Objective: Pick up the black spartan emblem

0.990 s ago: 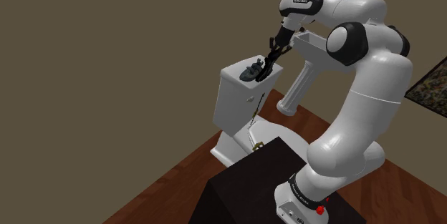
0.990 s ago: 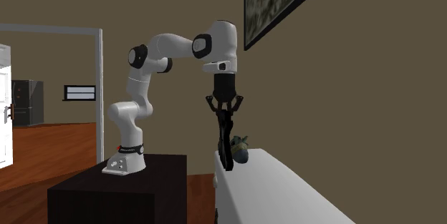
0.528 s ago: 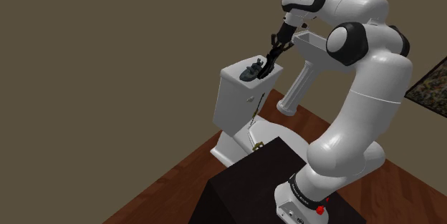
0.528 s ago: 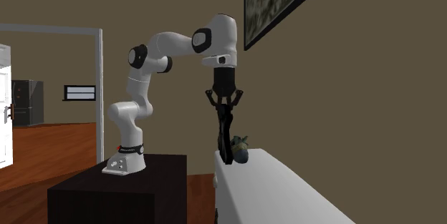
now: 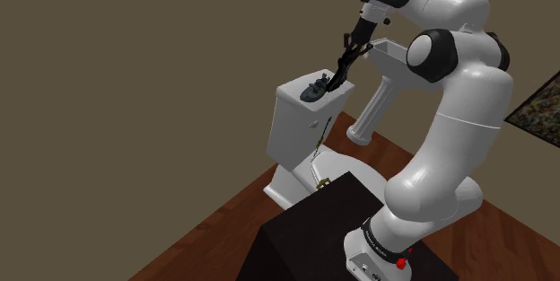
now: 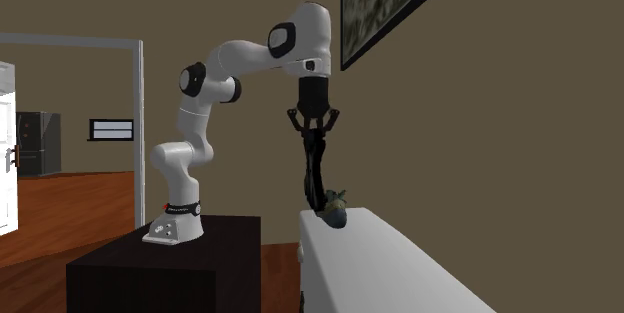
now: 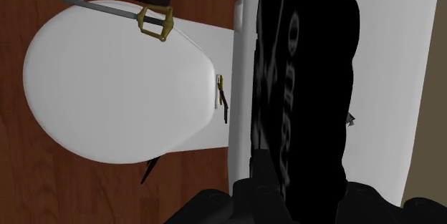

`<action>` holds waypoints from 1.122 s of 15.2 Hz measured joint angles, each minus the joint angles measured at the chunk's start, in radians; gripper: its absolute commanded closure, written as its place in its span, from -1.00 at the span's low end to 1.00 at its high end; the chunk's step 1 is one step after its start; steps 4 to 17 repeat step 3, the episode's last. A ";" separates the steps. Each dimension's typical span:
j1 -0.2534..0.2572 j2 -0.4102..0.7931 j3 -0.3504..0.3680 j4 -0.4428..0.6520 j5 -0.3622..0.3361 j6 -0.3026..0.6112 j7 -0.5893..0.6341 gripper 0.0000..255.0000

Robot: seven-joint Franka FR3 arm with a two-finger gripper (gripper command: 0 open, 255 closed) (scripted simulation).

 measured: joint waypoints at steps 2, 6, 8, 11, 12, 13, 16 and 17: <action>-0.004 0.013 0.000 0.046 0.002 -0.033 0.000 1.00; -0.003 0.012 0.000 0.052 0.002 -0.040 0.002 1.00; -0.003 0.012 0.000 0.052 0.002 -0.040 0.002 1.00; -0.003 0.012 0.000 0.052 0.002 -0.040 0.002 1.00; -0.003 0.012 0.000 0.052 0.002 -0.040 0.002 1.00; -0.003 0.012 0.000 0.052 0.002 -0.040 0.002 1.00; -0.003 0.012 0.000 0.052 0.002 -0.040 0.002 1.00; -0.003 0.012 0.000 0.052 0.002 -0.040 0.002 1.00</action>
